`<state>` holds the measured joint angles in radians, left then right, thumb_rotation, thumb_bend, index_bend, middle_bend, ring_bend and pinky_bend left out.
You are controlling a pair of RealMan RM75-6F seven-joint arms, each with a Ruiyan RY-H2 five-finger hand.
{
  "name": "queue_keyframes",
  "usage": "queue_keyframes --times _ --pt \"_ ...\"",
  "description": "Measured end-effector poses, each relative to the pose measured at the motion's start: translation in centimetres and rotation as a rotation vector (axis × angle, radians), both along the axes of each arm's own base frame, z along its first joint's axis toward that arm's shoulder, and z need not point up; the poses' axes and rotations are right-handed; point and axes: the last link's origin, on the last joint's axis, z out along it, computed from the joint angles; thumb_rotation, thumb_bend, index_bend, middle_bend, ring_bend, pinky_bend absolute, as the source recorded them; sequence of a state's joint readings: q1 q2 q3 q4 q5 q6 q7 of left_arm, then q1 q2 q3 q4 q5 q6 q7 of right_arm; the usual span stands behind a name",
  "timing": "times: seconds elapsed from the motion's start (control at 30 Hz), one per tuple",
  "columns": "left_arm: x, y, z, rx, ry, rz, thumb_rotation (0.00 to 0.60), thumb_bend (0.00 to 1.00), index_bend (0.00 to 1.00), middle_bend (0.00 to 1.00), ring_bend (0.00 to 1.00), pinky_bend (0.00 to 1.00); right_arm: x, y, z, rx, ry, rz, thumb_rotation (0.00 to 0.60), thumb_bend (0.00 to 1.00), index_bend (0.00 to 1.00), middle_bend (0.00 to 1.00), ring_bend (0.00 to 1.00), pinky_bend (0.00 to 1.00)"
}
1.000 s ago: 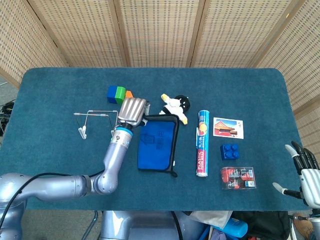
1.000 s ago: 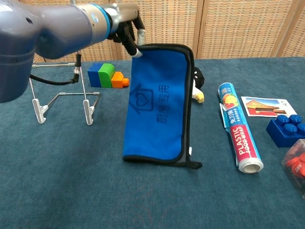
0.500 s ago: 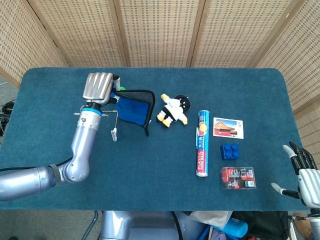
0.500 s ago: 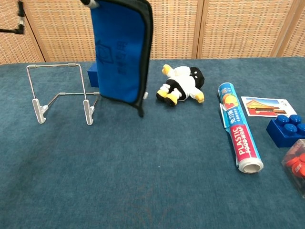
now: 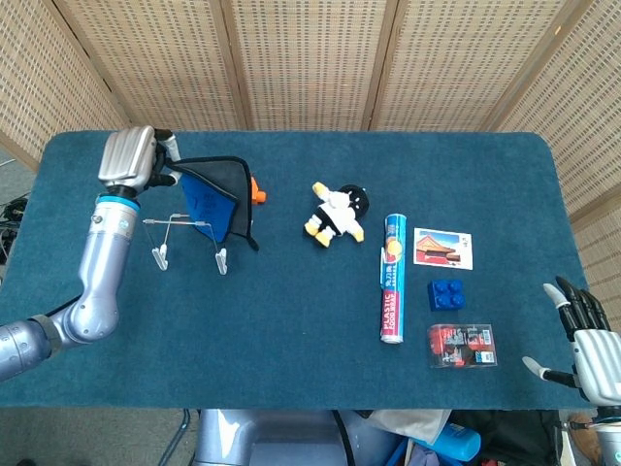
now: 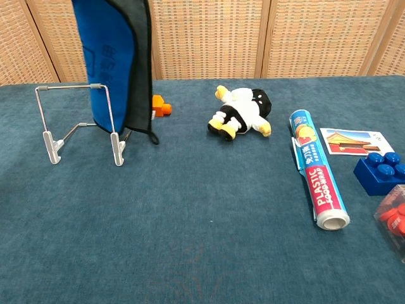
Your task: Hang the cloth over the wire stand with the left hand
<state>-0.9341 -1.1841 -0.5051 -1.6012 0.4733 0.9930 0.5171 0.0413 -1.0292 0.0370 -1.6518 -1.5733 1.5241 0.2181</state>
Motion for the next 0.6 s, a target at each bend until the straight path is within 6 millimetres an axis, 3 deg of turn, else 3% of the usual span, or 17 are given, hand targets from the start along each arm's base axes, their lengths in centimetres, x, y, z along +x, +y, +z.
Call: queue_keyframes --times 0.23,0.6 --pt "-2.5 -0.5 3.0 0.024 -0.056 0.013 0.6 1.0 0.8 0.89 0.85 0.96 0.2 0.2 -0.1 0.002 0.001 0.01 0.6 0.0 0.01 0.0 0.0 0.0" --pt "-4.4 -1.9 4.5 0.022 -0.124 -0.04 0.6 1.0 0.8 0.89 0.85 0.96 0.6 0.5 -0.4 0.008 0.012 0.025 0.6 0.0 0.01 0.0 0.0 0.0"
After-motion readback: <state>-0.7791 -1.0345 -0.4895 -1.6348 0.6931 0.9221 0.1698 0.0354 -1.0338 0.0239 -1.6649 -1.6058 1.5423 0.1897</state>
